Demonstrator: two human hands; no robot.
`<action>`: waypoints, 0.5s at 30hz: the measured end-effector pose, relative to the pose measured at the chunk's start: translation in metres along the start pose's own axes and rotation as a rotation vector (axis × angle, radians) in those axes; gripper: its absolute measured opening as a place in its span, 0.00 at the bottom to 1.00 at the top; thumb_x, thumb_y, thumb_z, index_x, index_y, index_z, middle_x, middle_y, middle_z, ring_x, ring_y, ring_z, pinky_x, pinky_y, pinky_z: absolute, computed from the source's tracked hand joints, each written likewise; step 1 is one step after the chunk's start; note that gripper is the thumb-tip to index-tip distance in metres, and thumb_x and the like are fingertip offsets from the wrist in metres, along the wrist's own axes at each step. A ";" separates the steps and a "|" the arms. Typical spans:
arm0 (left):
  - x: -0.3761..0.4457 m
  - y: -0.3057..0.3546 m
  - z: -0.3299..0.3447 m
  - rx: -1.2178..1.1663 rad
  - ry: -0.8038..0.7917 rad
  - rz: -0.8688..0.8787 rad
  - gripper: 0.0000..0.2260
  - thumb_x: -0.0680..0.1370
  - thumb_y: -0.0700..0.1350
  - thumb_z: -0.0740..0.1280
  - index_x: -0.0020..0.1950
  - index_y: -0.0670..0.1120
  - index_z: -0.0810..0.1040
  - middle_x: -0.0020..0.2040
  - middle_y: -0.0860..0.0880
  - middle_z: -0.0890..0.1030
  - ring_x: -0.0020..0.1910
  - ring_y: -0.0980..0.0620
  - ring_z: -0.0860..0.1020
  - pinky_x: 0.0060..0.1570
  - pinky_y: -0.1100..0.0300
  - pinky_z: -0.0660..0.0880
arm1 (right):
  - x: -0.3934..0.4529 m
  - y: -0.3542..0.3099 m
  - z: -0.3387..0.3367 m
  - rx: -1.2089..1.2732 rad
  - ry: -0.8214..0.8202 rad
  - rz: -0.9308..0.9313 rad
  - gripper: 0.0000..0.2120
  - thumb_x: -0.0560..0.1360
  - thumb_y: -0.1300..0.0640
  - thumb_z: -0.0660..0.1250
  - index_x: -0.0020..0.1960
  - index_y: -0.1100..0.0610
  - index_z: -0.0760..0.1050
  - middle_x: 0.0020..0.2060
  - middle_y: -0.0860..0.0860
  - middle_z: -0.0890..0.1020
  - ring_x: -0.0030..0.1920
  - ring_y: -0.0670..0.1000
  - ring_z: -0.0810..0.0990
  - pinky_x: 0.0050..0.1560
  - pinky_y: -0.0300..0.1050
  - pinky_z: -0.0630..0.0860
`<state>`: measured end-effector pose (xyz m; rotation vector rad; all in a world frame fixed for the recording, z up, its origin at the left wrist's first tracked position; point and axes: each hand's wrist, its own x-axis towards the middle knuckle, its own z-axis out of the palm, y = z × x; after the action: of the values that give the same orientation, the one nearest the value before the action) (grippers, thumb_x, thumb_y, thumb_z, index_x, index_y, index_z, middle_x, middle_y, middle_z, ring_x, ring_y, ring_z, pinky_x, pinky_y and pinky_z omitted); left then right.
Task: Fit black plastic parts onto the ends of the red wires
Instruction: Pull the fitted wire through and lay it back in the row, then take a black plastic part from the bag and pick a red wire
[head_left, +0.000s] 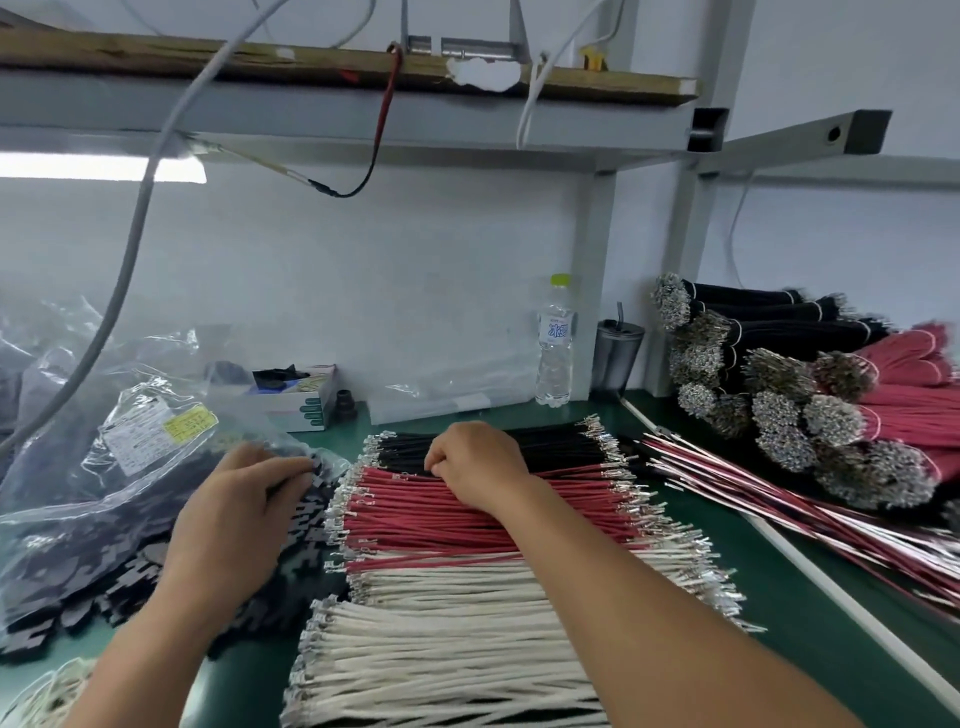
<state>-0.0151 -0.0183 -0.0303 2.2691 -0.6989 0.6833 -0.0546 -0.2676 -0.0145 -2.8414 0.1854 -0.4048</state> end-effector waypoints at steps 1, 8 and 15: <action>-0.001 0.005 0.002 -0.039 0.009 0.009 0.08 0.78 0.40 0.74 0.56 0.44 0.88 0.50 0.50 0.81 0.44 0.49 0.79 0.47 0.51 0.77 | 0.000 0.000 -0.001 0.001 -0.023 0.010 0.10 0.81 0.56 0.65 0.57 0.49 0.84 0.58 0.49 0.84 0.58 0.52 0.80 0.55 0.48 0.76; -0.005 0.021 0.010 -0.271 0.031 -0.087 0.06 0.78 0.42 0.73 0.49 0.54 0.84 0.42 0.61 0.83 0.41 0.62 0.80 0.42 0.63 0.73 | 0.008 0.001 -0.014 0.010 -0.145 0.051 0.08 0.80 0.57 0.67 0.54 0.49 0.84 0.55 0.46 0.85 0.56 0.50 0.81 0.55 0.47 0.78; -0.009 0.026 0.018 -0.329 0.003 -0.111 0.10 0.78 0.40 0.73 0.58 0.51 0.86 0.37 0.65 0.82 0.38 0.64 0.81 0.39 0.72 0.73 | 0.006 0.006 -0.016 -0.100 -0.058 -0.010 0.14 0.81 0.55 0.66 0.66 0.52 0.77 0.63 0.53 0.80 0.63 0.56 0.78 0.60 0.53 0.77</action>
<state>-0.0334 -0.0450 -0.0361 1.9867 -0.6275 0.4793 -0.0543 -0.2783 0.0001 -2.9494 0.1847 -0.3237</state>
